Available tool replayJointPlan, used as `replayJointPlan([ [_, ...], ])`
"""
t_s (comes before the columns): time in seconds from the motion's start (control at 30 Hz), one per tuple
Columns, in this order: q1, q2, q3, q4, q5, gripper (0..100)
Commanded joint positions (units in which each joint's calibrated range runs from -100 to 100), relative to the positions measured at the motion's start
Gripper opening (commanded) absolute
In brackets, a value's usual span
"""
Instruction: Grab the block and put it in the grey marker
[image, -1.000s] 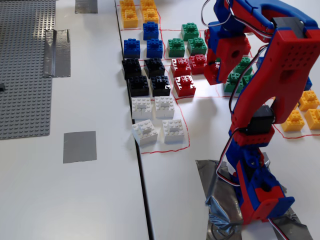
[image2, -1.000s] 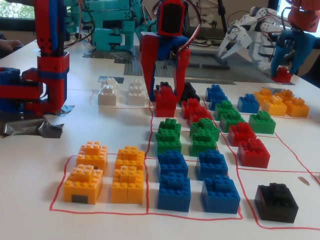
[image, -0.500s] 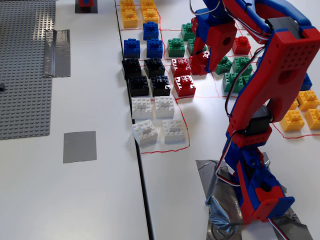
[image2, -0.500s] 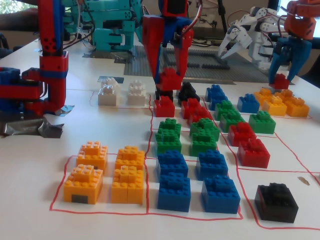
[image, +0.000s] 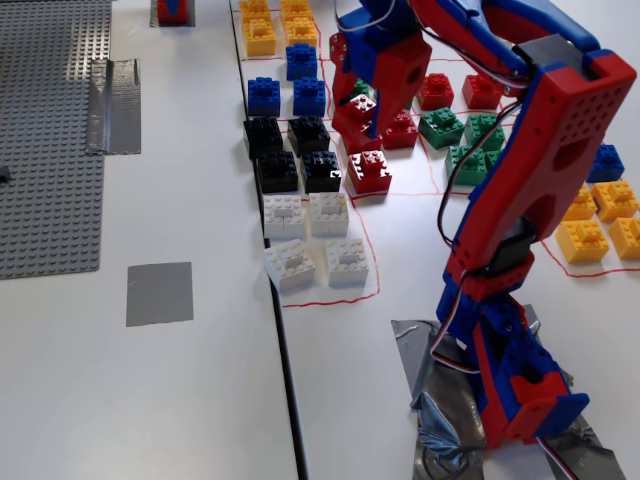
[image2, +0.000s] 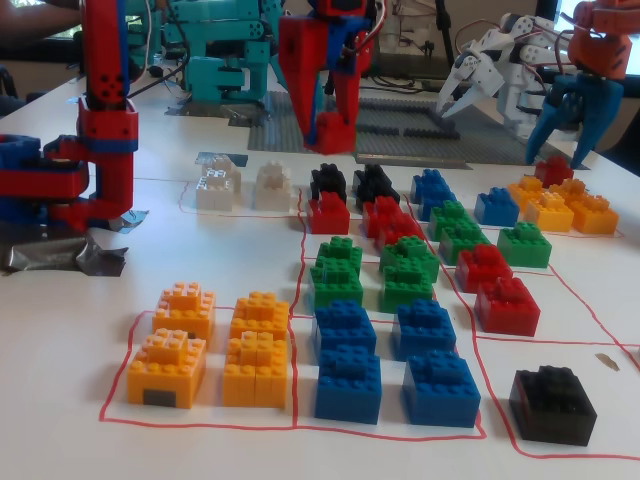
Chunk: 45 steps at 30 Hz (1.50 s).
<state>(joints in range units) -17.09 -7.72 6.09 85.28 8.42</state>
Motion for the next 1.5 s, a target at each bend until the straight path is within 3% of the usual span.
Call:
replayJointPlan([
  [0.0, -2.2, -4.9, -4.8, -0.6, 0.9, 0],
  [0.73, -29.2, 6.3, -13.7, 0.5, 2.3, 0],
  [1.47, -38.4, 23.7, -26.2, 0.9, 4.4, 0],
])
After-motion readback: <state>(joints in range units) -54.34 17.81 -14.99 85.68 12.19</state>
